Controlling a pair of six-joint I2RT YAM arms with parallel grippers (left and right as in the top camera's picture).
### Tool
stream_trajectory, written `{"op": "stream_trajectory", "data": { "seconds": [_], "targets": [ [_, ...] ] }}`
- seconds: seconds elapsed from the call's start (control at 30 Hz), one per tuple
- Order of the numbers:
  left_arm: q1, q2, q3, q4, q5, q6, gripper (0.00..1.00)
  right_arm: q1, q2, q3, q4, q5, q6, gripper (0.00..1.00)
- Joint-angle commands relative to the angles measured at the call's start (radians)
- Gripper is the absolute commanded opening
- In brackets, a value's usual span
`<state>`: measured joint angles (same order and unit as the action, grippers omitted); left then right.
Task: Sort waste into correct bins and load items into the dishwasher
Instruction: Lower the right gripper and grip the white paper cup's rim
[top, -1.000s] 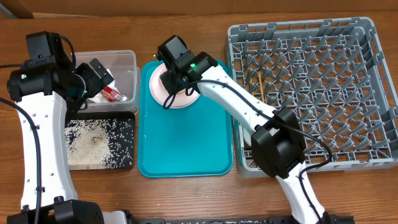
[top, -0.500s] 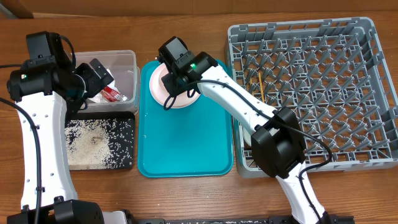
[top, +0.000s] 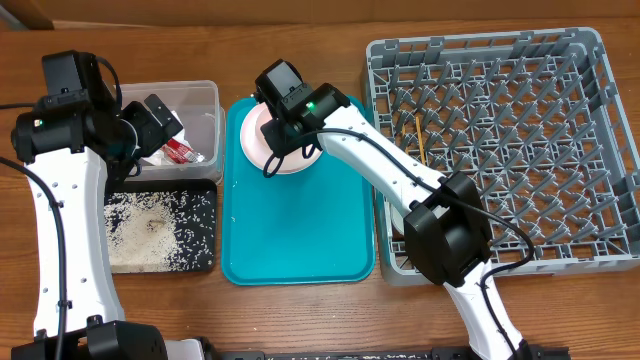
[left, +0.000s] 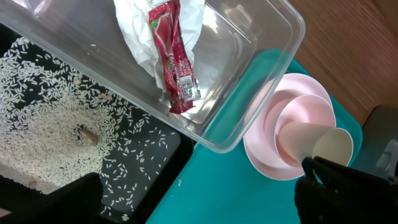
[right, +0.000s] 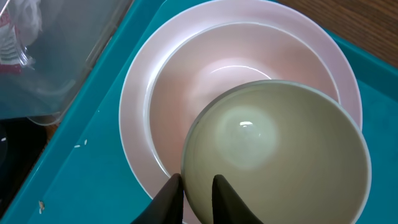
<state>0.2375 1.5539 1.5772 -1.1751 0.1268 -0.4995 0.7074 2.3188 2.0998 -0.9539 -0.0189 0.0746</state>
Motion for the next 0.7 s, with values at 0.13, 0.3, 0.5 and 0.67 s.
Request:
{"op": "stream_trajectory", "data": {
  "seconds": [0.13,0.3,0.5,0.67],
  "targets": [
    [-0.002,-0.017,0.014,0.002,0.000,-0.010,1.00,0.000,-0.001,-0.006,-0.002,0.011,-0.001,0.17],
    [-0.002,-0.017,0.014,0.002,0.000,-0.010,1.00,0.000,-0.001,-0.006,-0.002,0.011,-0.001,0.19],
    [-0.002,-0.017,0.014,0.002,0.000,-0.010,1.00,0.000,-0.001,-0.006,-0.002,0.011,-0.001,0.16],
    [-0.002,-0.017,0.014,0.002,0.000,-0.010,1.00,-0.001,-0.001,-0.006,0.002,0.011,-0.001,0.14]
  ]
}}
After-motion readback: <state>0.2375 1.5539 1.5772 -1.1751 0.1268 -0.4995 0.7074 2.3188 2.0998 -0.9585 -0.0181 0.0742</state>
